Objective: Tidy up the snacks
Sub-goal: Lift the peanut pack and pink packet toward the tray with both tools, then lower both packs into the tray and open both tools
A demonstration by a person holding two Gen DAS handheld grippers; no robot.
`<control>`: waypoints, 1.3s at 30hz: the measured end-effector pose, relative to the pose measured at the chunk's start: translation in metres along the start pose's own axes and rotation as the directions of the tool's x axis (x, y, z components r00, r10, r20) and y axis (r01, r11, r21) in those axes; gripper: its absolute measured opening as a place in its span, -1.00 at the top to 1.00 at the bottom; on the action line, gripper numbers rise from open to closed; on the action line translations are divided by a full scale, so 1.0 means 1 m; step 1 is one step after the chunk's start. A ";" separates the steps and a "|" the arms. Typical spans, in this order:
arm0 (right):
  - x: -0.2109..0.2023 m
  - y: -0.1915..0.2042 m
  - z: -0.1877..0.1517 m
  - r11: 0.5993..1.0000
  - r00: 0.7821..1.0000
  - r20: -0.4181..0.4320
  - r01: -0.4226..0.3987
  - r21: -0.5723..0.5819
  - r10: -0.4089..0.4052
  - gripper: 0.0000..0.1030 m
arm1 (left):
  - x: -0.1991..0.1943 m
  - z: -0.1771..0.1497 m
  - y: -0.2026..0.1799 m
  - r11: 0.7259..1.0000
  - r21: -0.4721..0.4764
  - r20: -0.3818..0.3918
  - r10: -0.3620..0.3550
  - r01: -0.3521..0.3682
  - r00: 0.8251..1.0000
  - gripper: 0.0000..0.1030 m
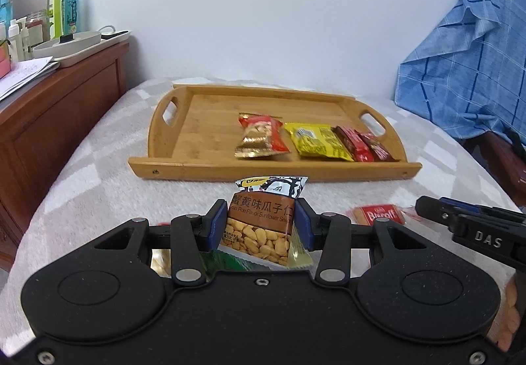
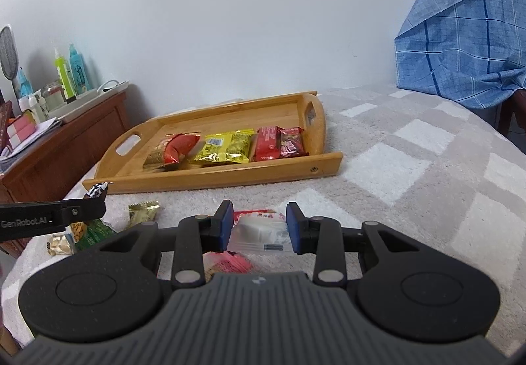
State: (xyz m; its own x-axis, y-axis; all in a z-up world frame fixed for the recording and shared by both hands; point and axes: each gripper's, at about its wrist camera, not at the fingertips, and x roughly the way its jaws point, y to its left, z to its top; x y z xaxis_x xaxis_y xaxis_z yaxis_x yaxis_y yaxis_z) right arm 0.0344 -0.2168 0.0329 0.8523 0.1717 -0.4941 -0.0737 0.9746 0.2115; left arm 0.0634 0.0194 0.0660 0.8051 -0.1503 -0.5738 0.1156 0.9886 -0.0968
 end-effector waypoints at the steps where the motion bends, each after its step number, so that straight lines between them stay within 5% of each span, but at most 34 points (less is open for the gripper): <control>1: 0.000 0.001 0.003 1.000 1.000 0.002 -0.006 0.003 0.006 0.25 | 0.002 0.003 0.003 1.000 -0.003 0.002 -0.001 0.001 1.000 0.18; 11: 0.016 0.013 0.046 0.996 0.997 0.036 -0.065 0.059 0.063 0.25 | 0.030 0.049 0.034 1.000 -0.018 0.045 0.018 -0.017 0.999 0.18; 19: 0.060 0.041 0.084 0.985 0.993 0.003 -0.119 0.125 0.120 0.25 | 0.079 0.079 0.063 0.995 -0.100 0.008 0.010 -0.009 1.000 0.18; 39: 0.197 -0.036 0.129 0.980 0.989 -0.129 0.088 0.177 -0.066 0.24 | 0.166 0.082 0.066 0.994 -0.061 -0.084 0.083 -0.088 0.993 0.19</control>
State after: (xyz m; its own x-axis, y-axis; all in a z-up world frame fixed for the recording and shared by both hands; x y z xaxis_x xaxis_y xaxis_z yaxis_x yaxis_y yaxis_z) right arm 0.2721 -0.2361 0.0365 0.7815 0.1241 -0.6114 0.0949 0.9449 0.3131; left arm 0.2525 0.0602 0.0306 0.7600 -0.0680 -0.6464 0.0081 0.9954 -0.0951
